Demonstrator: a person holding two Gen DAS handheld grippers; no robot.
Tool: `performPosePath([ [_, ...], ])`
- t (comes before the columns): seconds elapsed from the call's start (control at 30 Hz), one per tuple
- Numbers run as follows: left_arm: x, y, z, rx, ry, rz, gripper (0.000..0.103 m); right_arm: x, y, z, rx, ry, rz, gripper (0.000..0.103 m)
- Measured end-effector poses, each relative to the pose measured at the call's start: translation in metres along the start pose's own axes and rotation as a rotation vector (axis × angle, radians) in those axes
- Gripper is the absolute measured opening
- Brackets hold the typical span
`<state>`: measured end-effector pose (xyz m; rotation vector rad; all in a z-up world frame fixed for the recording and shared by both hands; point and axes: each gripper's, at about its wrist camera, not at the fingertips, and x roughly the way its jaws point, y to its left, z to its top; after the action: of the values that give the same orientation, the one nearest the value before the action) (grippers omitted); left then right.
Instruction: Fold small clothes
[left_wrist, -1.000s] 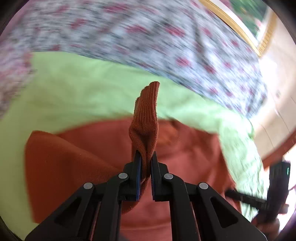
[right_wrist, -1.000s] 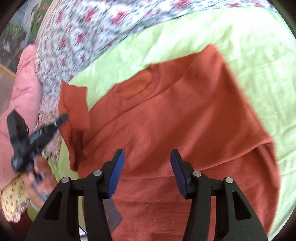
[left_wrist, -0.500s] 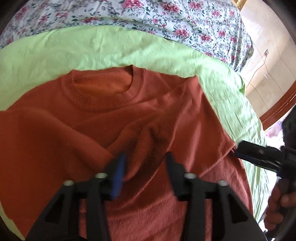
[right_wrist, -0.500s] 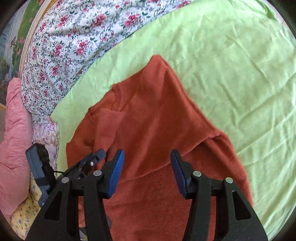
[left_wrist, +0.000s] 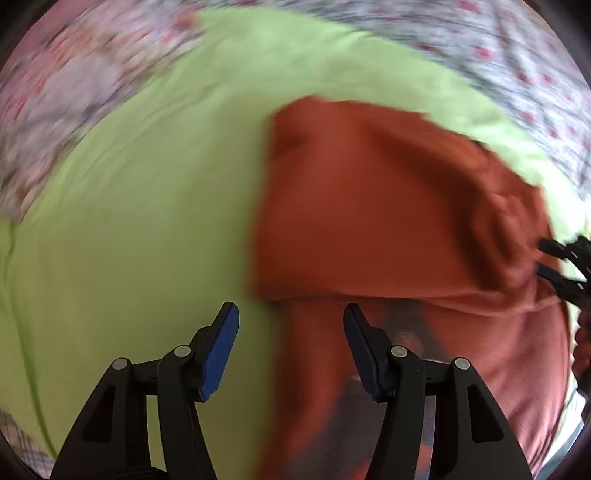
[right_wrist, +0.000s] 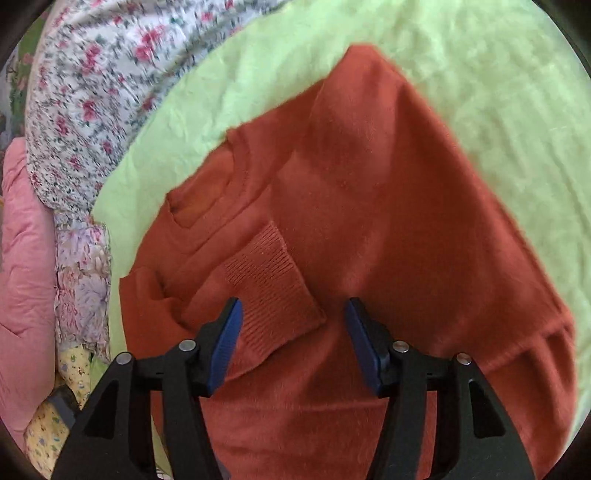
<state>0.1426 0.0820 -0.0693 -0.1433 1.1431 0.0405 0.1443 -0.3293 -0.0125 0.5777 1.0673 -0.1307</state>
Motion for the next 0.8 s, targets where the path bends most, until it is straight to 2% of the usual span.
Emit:
performPosePath([
  [0.07, 0.008, 0.009, 0.003, -0.024, -0.004, 0.011, 0.059, 0.010, 0.008, 0.000, -0.035, 0.009, -0.014, 0.059],
  [0.1, 0.014, 0.012, 0.006, -0.034, 0.001, 0.018, 0.059, 0.013, 0.013, 0.000, -0.062, 0.009, -0.029, 0.056],
  [0.13, 0.018, 0.012, 0.008, -0.041, 0.001, 0.015, 0.059, 0.014, 0.019, 0.000, -0.082, 0.009, -0.041, 0.046],
  [0.17, 0.019, 0.007, 0.012, -0.042, -0.006, 0.013, 0.059, 0.016, 0.027, 0.001, -0.101, 0.028, -0.028, 0.011],
  [0.2, 0.020, 0.004, 0.015, -0.038, -0.014, 0.011, 0.059, 0.016, 0.032, 0.003, -0.109, 0.046, -0.001, 0.006],
  [0.27, 0.021, -0.006, 0.023, -0.022, -0.029, 0.029, 0.059, -0.004, 0.048, 0.007, -0.150, -0.006, 0.037, 0.006],
  [0.33, 0.018, -0.009, 0.025, -0.025, -0.045, 0.063, 0.059, -0.046, 0.062, 0.015, -0.180, -0.132, 0.113, 0.006],
  [0.4, 0.016, -0.007, 0.025, -0.034, -0.059, 0.078, 0.058, -0.096, 0.059, 0.024, -0.153, -0.285, 0.225, 0.006],
  [0.47, 0.012, -0.006, 0.023, -0.045, -0.071, 0.097, 0.058, -0.124, 0.042, 0.027, -0.126, -0.381, 0.241, 0.006],
  [0.53, 0.013, -0.004, 0.021, -0.054, -0.066, 0.101, 0.059, -0.122, 0.018, 0.028, -0.103, -0.377, 0.158, 0.006],
  [0.67, 0.015, -0.001, 0.019, -0.073, -0.047, 0.103, 0.058, -0.077, -0.033, 0.013, -0.021, -0.229, 0.019, 0.006],
  [0.73, 0.013, -0.001, 0.019, -0.089, -0.050, 0.092, 0.058, -0.067, -0.043, 0.005, -0.019, -0.207, 0.001, 0.006],
  [0.8, 0.007, 0.002, 0.018, -0.106, -0.056, 0.076, 0.058, -0.071, -0.049, 0.000, -0.027, -0.232, 0.000, 0.006],
])
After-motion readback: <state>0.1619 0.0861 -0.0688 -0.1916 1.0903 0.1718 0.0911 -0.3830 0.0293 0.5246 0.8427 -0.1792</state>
